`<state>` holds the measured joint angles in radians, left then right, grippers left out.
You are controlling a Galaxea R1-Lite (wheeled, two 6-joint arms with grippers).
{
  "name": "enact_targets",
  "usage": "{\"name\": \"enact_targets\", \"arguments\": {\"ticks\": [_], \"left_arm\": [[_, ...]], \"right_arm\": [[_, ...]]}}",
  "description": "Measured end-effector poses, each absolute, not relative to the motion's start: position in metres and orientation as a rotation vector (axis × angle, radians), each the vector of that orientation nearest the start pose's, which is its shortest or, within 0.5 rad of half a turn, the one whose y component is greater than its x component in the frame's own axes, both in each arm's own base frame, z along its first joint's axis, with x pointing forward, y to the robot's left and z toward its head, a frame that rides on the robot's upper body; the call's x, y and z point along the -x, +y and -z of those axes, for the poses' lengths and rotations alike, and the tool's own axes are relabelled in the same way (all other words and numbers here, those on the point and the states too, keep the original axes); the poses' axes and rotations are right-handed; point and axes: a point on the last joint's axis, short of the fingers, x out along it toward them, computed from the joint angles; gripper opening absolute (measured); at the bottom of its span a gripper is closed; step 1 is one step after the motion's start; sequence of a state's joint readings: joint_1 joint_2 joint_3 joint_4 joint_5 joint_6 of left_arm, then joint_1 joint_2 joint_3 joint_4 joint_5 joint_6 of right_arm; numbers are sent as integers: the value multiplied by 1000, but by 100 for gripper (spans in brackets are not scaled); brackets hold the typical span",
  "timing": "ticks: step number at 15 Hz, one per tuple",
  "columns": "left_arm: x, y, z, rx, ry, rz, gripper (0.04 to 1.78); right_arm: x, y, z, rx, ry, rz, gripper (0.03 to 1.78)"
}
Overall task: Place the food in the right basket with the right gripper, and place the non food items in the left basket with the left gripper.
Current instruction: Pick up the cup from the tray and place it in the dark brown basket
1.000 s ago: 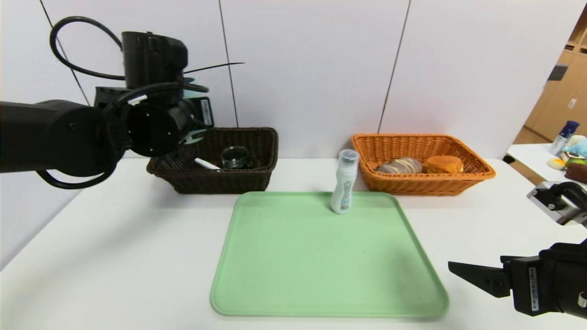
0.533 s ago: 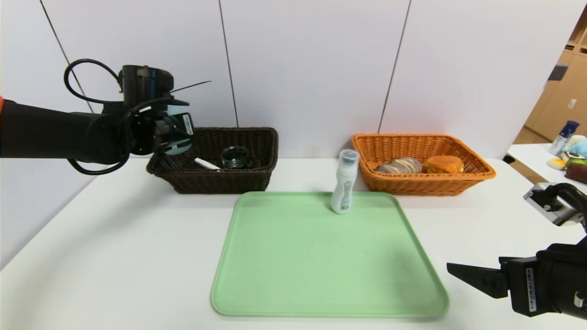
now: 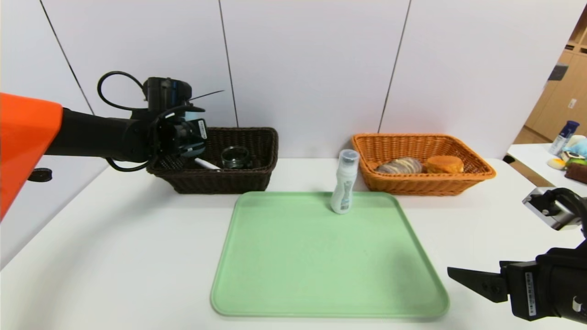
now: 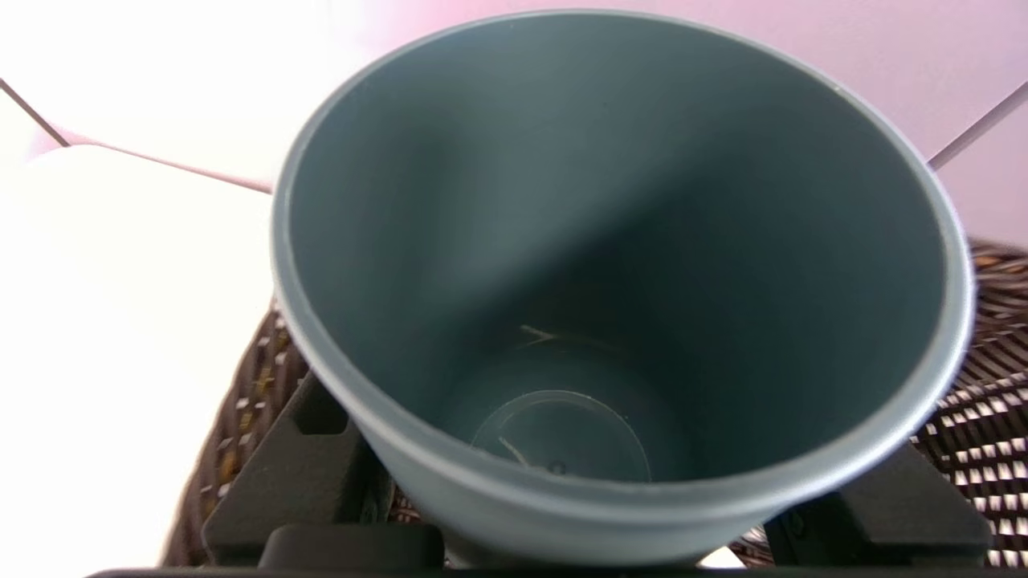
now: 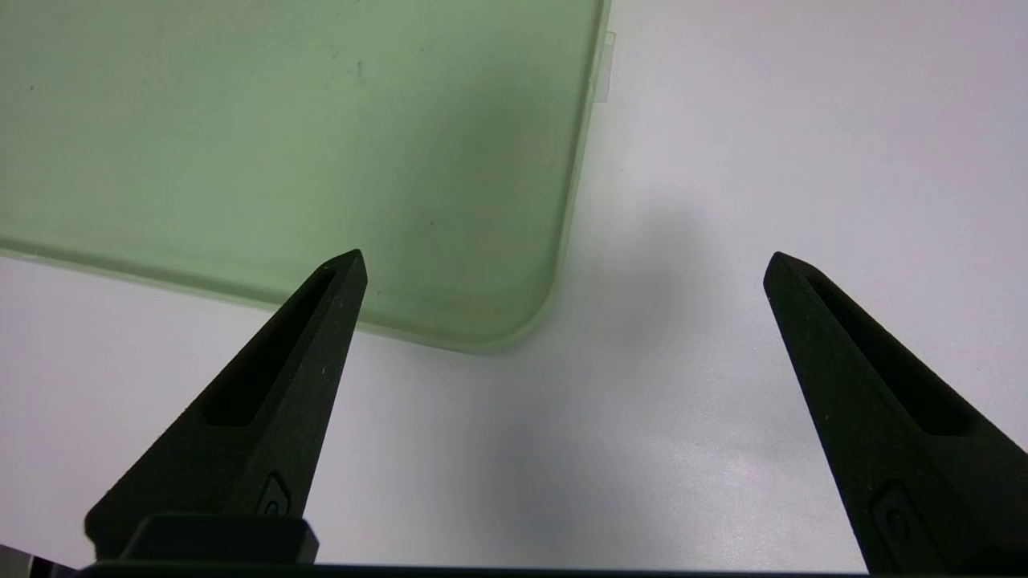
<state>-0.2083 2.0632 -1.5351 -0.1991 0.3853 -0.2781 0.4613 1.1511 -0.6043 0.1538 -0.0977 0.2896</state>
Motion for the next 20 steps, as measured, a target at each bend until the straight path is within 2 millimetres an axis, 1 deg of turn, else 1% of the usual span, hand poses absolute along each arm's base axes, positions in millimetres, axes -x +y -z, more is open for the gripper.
{"name": "enact_targets", "arguments": {"ticks": [3,8,12,17,19,20], "left_arm": [[-423,-81,-201,175,304,-220,117],[-426,-82,-198,171,307,-221,117],[-432,-82,-191,168,314,-230,117],[-437,-84,-186,165,321,-228,141],[-436,-84,-189,166,315,-230,148],[-433,-84,-196,172,303,-227,151]], "right_arm": [[-130,62,-181,-80,722,-247,171],[-131,63,-180,-81,731,-248,171],[-131,63,-178,-78,736,-245,171],[-131,63,-178,-75,734,-246,171],[-131,63,-178,-74,735,-246,171],[-132,63,-178,-74,735,-247,171]]}}
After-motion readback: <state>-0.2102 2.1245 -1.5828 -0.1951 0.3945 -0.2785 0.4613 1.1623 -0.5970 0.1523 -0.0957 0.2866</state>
